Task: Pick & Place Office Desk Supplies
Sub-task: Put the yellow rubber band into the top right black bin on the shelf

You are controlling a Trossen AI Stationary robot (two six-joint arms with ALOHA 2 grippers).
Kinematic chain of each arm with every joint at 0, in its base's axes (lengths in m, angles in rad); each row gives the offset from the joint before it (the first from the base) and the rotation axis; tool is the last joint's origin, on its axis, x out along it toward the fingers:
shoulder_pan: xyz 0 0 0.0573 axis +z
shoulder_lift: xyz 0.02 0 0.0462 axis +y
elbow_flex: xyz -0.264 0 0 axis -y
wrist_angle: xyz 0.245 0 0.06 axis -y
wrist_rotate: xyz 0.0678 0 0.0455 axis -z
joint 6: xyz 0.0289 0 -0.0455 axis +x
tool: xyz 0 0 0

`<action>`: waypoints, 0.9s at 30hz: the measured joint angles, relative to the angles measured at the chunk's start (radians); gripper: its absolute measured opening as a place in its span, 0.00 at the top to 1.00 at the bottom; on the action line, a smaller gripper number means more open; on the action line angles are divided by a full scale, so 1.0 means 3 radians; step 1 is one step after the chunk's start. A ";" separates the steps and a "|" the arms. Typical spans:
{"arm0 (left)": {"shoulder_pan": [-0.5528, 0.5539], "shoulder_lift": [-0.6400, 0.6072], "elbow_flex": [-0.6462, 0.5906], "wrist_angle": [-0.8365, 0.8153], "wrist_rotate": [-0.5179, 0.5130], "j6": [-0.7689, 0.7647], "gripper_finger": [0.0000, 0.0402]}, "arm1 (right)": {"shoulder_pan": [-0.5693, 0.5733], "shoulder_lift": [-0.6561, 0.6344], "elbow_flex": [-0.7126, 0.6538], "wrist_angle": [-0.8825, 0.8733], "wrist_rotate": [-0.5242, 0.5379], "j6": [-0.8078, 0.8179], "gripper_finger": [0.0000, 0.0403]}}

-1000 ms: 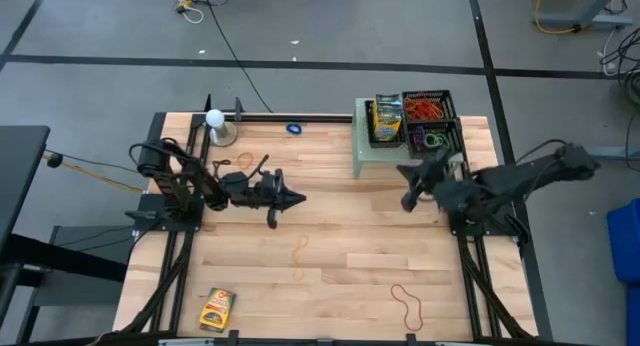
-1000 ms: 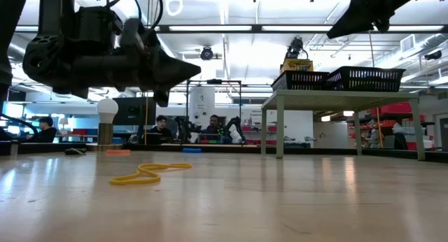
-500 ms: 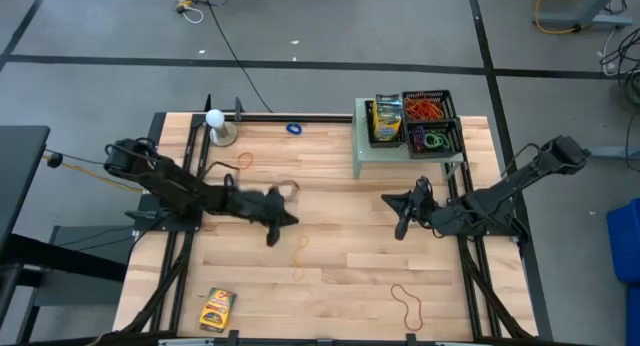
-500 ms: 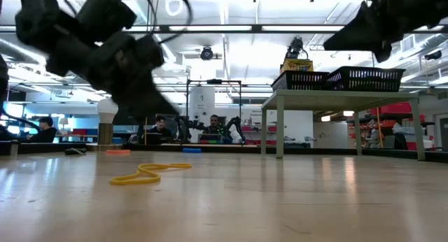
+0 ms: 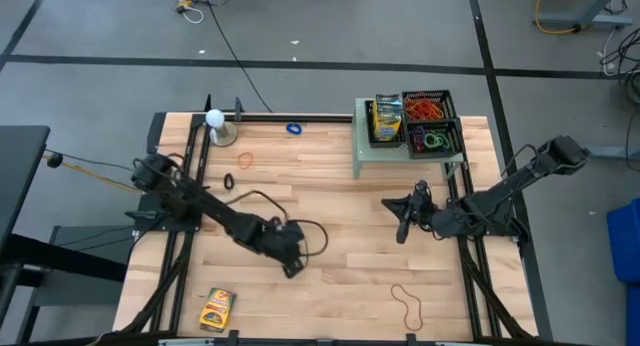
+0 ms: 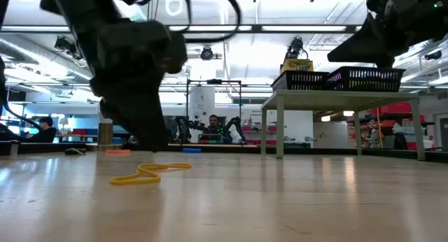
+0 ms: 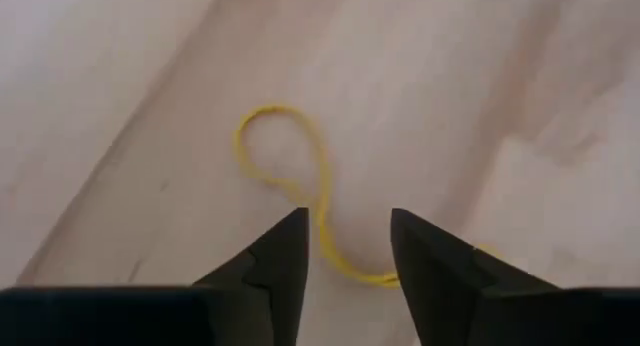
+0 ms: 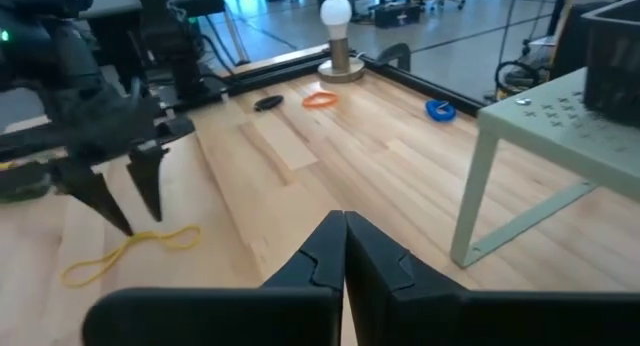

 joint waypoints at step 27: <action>-0.0112 -0.0050 -0.0393 0.0194 -0.0953 0.0452 0.99 | 0.0205 0.0000 0.0000 0.0015 0.0049 0.0055 0.98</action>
